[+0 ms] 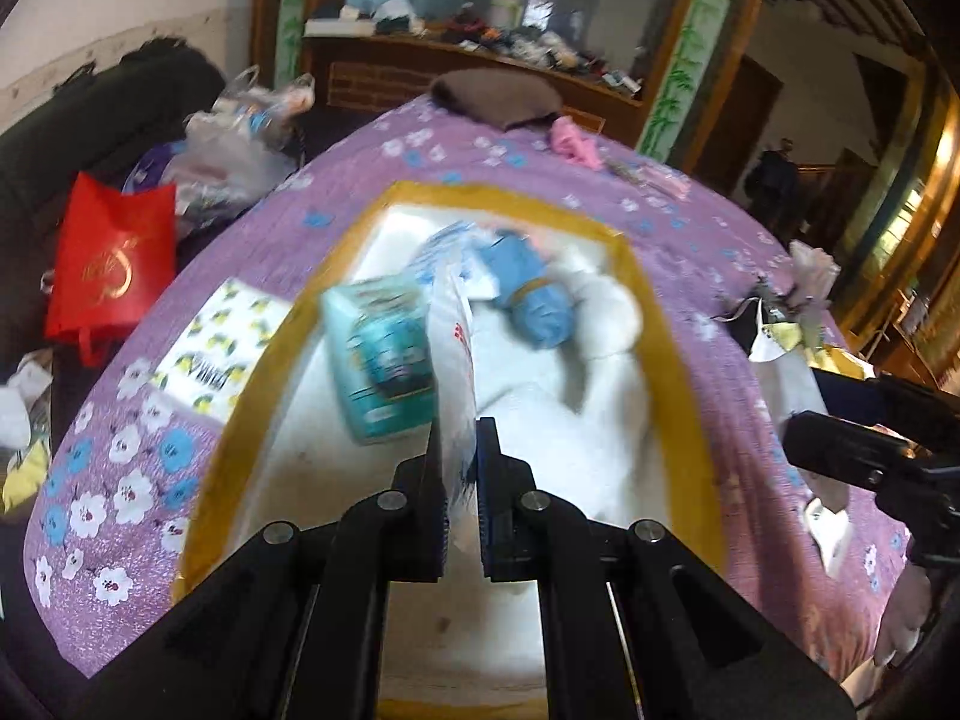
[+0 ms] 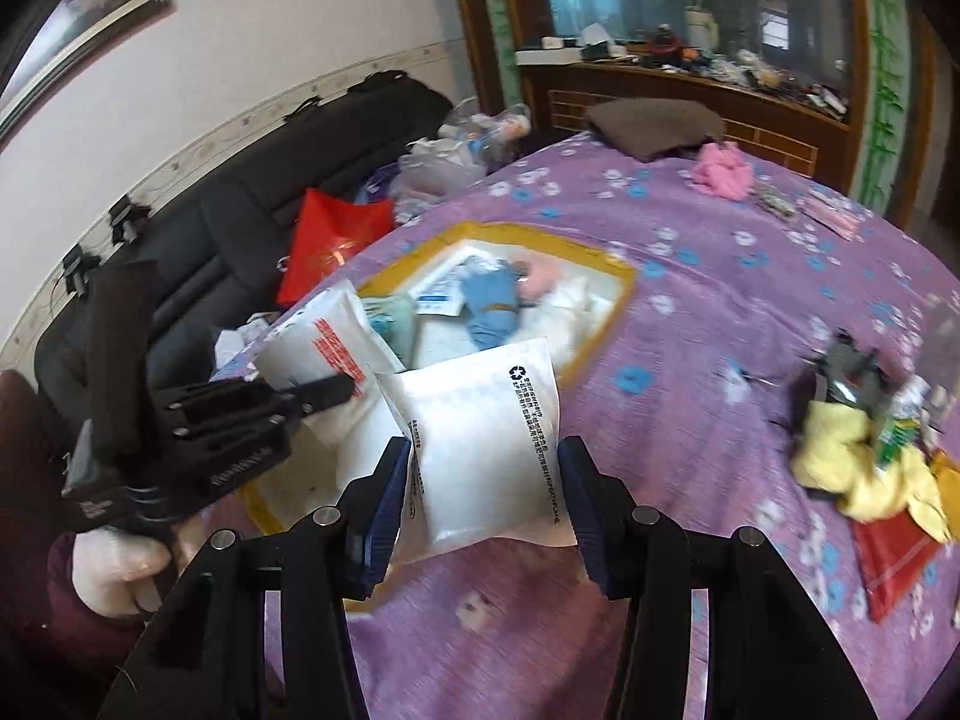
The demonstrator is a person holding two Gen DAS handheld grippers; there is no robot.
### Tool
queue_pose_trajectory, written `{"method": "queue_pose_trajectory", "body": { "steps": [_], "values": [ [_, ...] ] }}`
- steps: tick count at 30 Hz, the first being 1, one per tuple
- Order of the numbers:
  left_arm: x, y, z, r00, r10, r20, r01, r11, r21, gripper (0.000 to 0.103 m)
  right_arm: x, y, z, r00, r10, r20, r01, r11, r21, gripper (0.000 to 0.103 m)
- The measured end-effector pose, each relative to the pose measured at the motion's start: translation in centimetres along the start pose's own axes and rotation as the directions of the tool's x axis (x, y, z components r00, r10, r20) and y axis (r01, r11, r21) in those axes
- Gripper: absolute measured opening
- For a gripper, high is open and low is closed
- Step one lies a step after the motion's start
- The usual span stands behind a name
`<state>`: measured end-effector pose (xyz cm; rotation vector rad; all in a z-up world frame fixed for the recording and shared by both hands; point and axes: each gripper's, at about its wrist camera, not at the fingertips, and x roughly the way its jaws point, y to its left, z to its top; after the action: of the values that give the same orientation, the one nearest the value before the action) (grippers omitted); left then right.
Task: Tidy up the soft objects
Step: 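Carry both white packets over the tray and open both grippers, then move both tools back toward the remaining items on the table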
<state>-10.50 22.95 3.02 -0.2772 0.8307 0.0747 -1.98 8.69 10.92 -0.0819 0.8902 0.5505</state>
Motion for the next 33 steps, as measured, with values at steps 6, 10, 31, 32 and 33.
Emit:
{"method": "queue_pose_trajectory", "body": {
  "steps": [6,10,31,32,33],
  "values": [
    [0.6,0.5,0.2,0.999,0.032,-0.037,-0.031,0.999,0.023,0.009,3.4,1.5,1.2,0.998,0.043,-0.05,-0.044,0.999,-0.029,0.049],
    [0.7,1.4,0.2,0.997,0.076,-0.023,-0.075,0.997,0.014,0.026,5.8,1.9,2.2,0.996,0.052,-0.079,-0.056,0.997,-0.047,0.049],
    [-3.5,2.6,0.9,0.991,0.096,0.096,-0.097,0.995,0.014,0.065,8.7,1.0,5.5,0.999,0.02,0.035,-0.021,0.998,0.056,0.083],
    [-3.9,2.5,0.9,0.99,0.091,0.11,-0.092,0.996,0.01,0.065,7.9,0.4,5.1,0.998,0.022,0.053,-0.026,0.997,0.072,0.083],
    [-4.4,2.5,1.0,0.988,0.083,0.129,-0.085,0.996,0.006,0.065,7.2,-0.1,4.7,0.998,0.024,0.066,-0.029,0.996,0.083,0.083]
  ]
}}
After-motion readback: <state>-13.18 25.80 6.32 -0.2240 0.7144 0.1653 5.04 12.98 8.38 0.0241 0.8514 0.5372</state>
